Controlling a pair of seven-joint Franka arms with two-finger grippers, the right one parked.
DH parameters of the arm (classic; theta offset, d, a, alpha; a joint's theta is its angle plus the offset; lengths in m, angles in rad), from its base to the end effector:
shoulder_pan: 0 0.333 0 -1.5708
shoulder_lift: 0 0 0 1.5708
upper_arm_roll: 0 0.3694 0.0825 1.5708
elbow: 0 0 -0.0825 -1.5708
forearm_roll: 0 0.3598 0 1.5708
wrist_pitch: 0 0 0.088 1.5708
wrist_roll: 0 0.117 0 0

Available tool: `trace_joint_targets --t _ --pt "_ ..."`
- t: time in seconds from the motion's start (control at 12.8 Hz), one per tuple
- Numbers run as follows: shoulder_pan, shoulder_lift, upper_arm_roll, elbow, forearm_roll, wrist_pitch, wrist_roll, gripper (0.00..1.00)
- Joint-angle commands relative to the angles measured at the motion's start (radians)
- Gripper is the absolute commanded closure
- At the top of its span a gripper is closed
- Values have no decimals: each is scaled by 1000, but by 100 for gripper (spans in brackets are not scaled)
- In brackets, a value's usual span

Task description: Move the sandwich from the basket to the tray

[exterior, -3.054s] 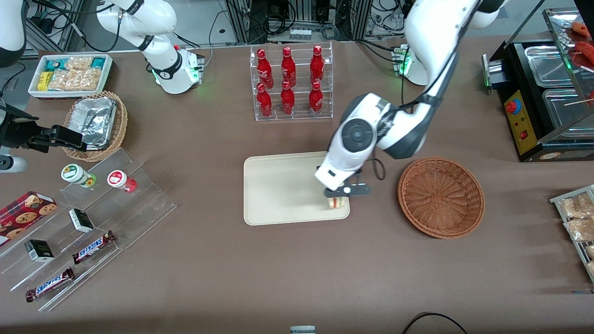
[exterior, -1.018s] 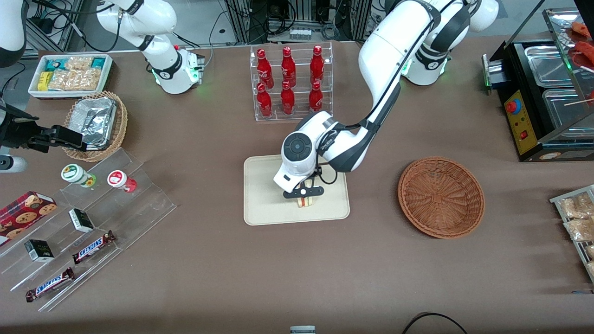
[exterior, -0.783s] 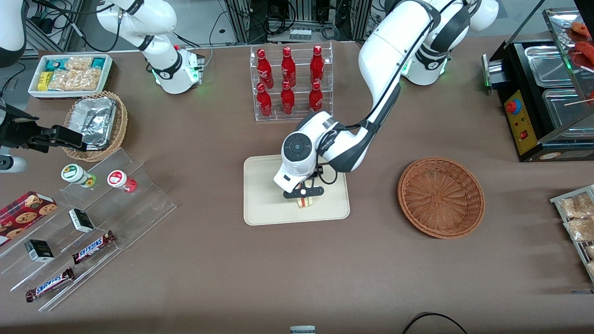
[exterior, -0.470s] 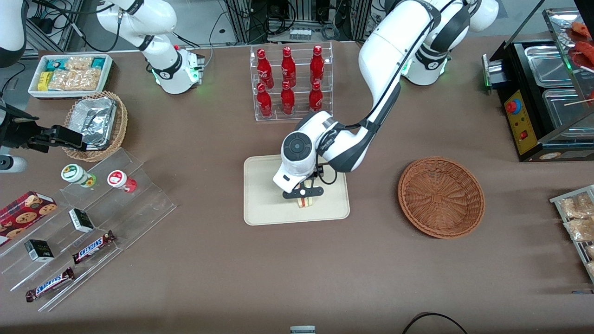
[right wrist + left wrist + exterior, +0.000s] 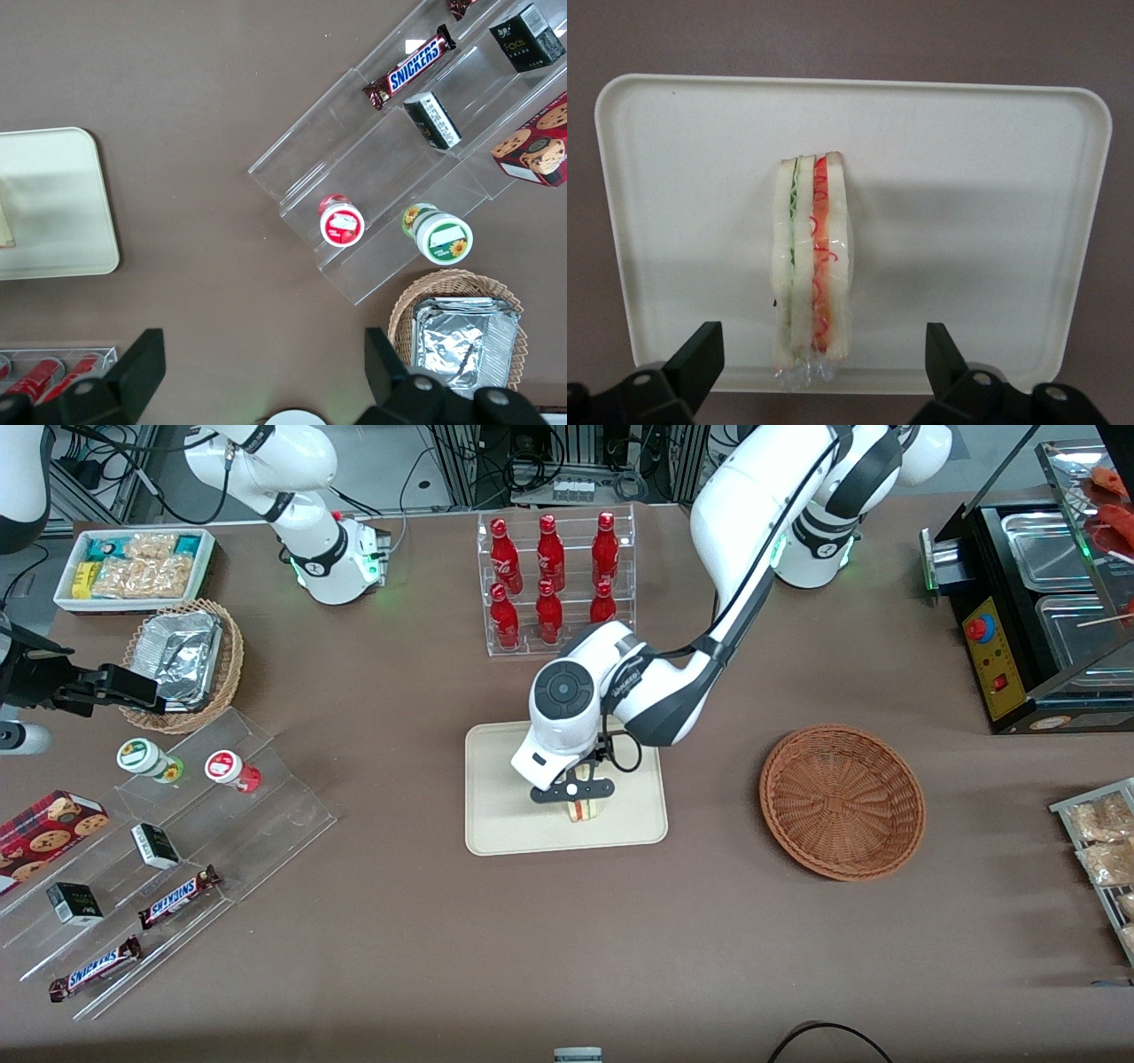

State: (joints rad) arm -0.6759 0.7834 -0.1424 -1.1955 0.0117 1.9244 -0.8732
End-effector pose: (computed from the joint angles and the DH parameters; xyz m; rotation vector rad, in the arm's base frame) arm 0.5463 -0.5334 0.3515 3.1101 0.1389 -0.1543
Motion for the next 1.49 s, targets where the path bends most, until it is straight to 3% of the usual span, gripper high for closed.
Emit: trace_joint_targets --t 0.0,0.31,0.47,0.7,1.02,1.41 --pt "-14 -48 9 34 13 -56 -20 0" --pt "-1 -151 15 33 4 -103 -10 0" --pt "59 -185 15 8 2 -120 9 0" --pt "146 -314 14 -148 -7 -133 178 0" --pt "304 -464 14 -314 -88 -136 422 0" --pt "482 -578 14 -427 -123 -160 664 0"
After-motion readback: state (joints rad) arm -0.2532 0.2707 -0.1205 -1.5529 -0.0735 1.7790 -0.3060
